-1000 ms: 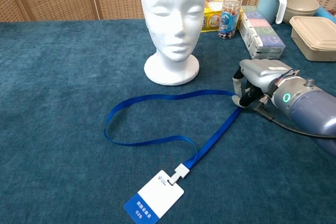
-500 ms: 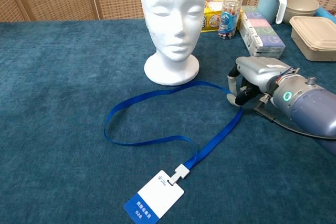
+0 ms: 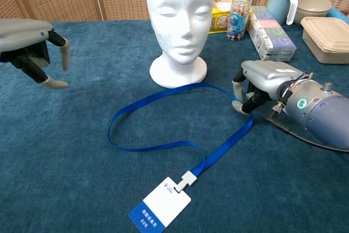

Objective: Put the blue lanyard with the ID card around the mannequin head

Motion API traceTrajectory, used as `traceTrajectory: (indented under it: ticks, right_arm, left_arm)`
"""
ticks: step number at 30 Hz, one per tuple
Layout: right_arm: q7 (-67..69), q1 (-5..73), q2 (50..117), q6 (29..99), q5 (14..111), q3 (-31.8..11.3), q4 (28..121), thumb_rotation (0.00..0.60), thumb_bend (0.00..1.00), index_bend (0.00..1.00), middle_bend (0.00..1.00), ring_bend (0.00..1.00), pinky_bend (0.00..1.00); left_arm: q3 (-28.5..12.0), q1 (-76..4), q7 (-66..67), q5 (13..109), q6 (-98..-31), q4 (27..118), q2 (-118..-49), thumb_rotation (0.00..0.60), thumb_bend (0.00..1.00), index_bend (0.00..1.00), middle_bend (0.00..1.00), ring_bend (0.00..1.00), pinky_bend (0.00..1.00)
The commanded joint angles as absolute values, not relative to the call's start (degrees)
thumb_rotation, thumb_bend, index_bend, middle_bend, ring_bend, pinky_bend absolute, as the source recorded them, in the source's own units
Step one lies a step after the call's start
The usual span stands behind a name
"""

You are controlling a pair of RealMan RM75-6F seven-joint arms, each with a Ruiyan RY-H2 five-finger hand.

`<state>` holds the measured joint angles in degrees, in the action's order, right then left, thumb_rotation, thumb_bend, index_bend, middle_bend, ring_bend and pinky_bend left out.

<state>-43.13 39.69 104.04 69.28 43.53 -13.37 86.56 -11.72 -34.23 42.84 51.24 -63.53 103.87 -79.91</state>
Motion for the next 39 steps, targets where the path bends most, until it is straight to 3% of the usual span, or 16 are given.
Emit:
traceTrajectory:
  ticks: [1,12,26,39]
  right_arm:
    - [-42.89,39.56,103.87,69.18,43.59,-13.25,86.70,0.542,0.51,0.61,1.00,1.00,1.00]
    - [-41.51,39.18,103.26,68.17,43.58,-12.98,86.42,0.544,0.51,0.61,1.00,1.00,1.00]
    - [-40.71,38.81,102.36,67.41,43.18,-12.70,86.37,0.542,0.51,0.62,1.00,1.00,1.00]
    - [-39.79,38.98,102.43,66.24,42.75,-12.70,85.32,0.543,0.51,0.62,1.00,1.00,1.00]
  left_arm:
    - [-12.79,-37.27,46.55,44.98,-64.56,104.85,-83.07,0.505,0.23,0.50,1.00,1.00,1.00]
    - [-13.28,-42.50,50.19,33.87,-67.29,104.12,-88.74,0.506,0.28,0.50,1.00,1.00,1.00]
    - [-12.85,-46.77,51.41,28.32,-68.58,98.47,-95.56,0.504,0.28,0.50,1.00,1.00,1.00]
    - [-12.71,-48.74,51.52,25.58,-68.98,96.02,-97.51,0.505,0.28,0.50,1.00,1.00,1.00]
